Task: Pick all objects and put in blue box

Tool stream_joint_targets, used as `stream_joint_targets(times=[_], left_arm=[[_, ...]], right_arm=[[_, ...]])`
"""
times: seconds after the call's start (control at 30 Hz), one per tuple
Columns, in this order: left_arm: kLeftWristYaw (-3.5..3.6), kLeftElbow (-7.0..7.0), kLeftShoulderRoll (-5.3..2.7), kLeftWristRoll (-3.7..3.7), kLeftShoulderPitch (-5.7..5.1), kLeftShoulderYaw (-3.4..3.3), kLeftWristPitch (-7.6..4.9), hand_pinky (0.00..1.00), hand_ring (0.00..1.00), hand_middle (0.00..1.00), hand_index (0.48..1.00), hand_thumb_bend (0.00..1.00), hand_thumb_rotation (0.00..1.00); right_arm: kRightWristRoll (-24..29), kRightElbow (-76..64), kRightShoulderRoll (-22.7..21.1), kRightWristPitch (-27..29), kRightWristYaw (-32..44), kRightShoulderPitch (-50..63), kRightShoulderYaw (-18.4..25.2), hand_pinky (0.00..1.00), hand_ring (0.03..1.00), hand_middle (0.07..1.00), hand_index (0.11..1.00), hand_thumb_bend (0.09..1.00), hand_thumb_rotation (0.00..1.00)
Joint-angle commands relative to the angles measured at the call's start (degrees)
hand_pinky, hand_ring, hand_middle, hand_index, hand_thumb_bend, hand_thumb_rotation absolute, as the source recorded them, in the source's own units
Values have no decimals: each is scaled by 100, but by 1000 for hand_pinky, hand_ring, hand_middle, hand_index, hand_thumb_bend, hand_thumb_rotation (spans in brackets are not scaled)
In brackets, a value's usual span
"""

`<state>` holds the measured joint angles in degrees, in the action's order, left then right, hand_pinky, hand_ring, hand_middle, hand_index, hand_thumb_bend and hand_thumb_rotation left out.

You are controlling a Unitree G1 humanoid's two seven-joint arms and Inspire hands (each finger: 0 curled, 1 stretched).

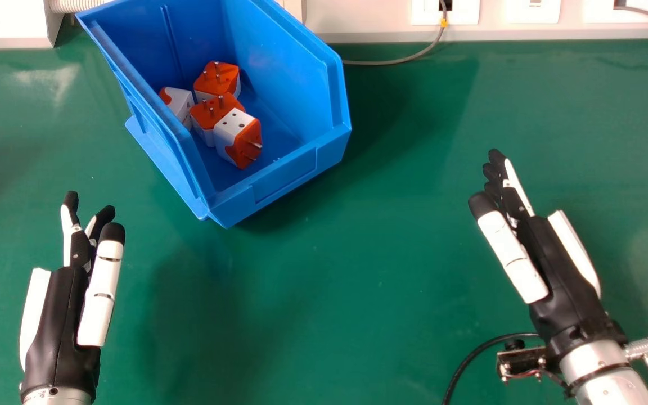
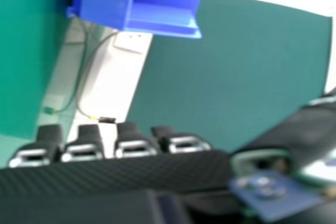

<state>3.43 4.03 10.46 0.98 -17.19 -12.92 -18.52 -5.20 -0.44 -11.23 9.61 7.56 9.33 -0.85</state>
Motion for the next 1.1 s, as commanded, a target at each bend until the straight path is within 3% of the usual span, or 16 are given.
stream_joint_targets(times=[0.0, 0.1, 0.2, 0.33, 0.47, 0.5, 0.6, 0.67, 0.77, 0.87, 0.97, 1.07], left_arm=[[-77, -154, 85, 115, 14, -13, 120, 919, 968, 959, 994, 464, 996], [-185, -375, 66, 325, -17, 58, 346, 913, 968, 958, 991, 482, 991], [-226, -454, 68, 430, -25, 97, 378, 907, 966, 955, 987, 491, 986], [-314, -423, 96, 568, -16, 88, 398, 894, 958, 950, 978, 501, 962], [-370, -361, 110, 733, -10, 133, 439, 893, 953, 948, 969, 496, 956], [-367, -382, 124, 750, -32, 130, 428, 894, 952, 948, 968, 494, 957], [-331, -453, 169, 705, -149, 63, 364, 897, 952, 948, 965, 503, 965], [-355, -499, 183, 692, -176, 35, 393, 895, 950, 947, 963, 507, 965], [-434, -575, 141, 742, -106, 78, 518, 883, 941, 940, 957, 497, 953], [-466, -669, 105, 773, -65, 145, 613, 878, 937, 936, 954, 487, 947], [-483, -617, 110, 792, 34, 182, 626, 863, 928, 928, 945, 475, 928], [-458, -527, 131, 744, 145, 199, 603, 851, 921, 923, 939, 490, 907]], right_arm=[[58, -43, -23, 149, -37, -138, 95, 957, 1000, 1000, 1000, 464, 1000], [149, -175, -47, 122, 17, -76, 164, 958, 1000, 1000, 1000, 457, 1000], [206, -342, -65, 66, 74, -12, 221, 966, 1000, 1000, 1000, 449, 1000], [192, -367, -112, 66, 123, 25, 256, 988, 1000, 1000, 1000, 429, 1000], [240, -398, -156, 36, 157, 97, 365, 990, 1000, 1000, 1000, 414, 1000], [262, -419, -167, 18, 176, 102, 396, 989, 1000, 1000, 1000, 412, 1000], [346, -520, -179, -114, 239, 86, 476, 986, 1000, 1000, 1000, 399, 1000], [417, -494, -189, -218, 282, -46, 504, 988, 1000, 1000, 1000, 385, 1000], [509, -420, -224, -348, 407, -245, 530, 995, 1000, 1000, 1000, 351, 1000], [635, -360, -258, -443, 532, -329, 557, 997, 1000, 1000, 1000, 336, 1000], [674, -321, -281, -576, 568, -461, 583, 999, 1000, 1000, 1000, 303, 1000], [630, -237, -272, -680, 517, -619, 603, 1000, 1000, 1000, 1000, 278, 1000]])
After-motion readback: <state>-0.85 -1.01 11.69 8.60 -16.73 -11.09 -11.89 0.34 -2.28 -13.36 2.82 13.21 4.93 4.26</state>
